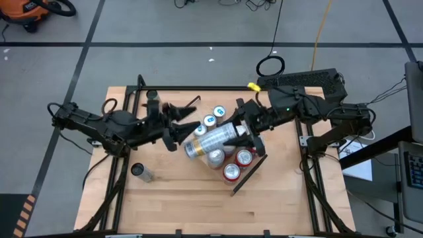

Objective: Place canned beverage on shelf
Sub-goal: Put the bottom right white yellow soda can on the shelf

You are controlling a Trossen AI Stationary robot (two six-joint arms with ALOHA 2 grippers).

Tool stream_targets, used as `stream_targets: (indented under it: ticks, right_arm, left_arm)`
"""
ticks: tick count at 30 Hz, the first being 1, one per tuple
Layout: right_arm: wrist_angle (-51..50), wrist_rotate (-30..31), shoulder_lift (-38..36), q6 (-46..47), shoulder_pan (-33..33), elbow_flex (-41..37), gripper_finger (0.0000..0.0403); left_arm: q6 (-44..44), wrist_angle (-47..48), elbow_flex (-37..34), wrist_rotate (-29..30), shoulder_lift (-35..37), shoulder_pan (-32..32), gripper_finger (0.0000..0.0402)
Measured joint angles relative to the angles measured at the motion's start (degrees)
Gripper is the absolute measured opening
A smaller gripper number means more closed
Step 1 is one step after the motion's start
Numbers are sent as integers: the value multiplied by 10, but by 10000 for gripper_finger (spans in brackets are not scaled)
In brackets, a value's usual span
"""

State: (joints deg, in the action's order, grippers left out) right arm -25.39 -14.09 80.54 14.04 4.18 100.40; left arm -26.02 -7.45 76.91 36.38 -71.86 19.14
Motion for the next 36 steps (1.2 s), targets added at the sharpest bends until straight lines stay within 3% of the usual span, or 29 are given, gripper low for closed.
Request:
stream_targets:
  ticks: [9, 16, 28, 36]
  right_arm:
    - [-18, 80, 1, 142, -47, 38, 237]
    - [-19, 96, 3, 205, -83, 40, 237]
    - [-67, 93, 16, 324, -129, 40, 238]
    - [-97, 52, 27, 371, -155, 40, 238]
  left_arm:
    - [260, -10, 40, 30, -1, 0, 386]
    - [404, -11, 52, 35, -8, -2, 386]
    - [537, 52, 52, 132, -68, -21, 386]
    - [613, 100, 52, 168, -94, -52, 386]
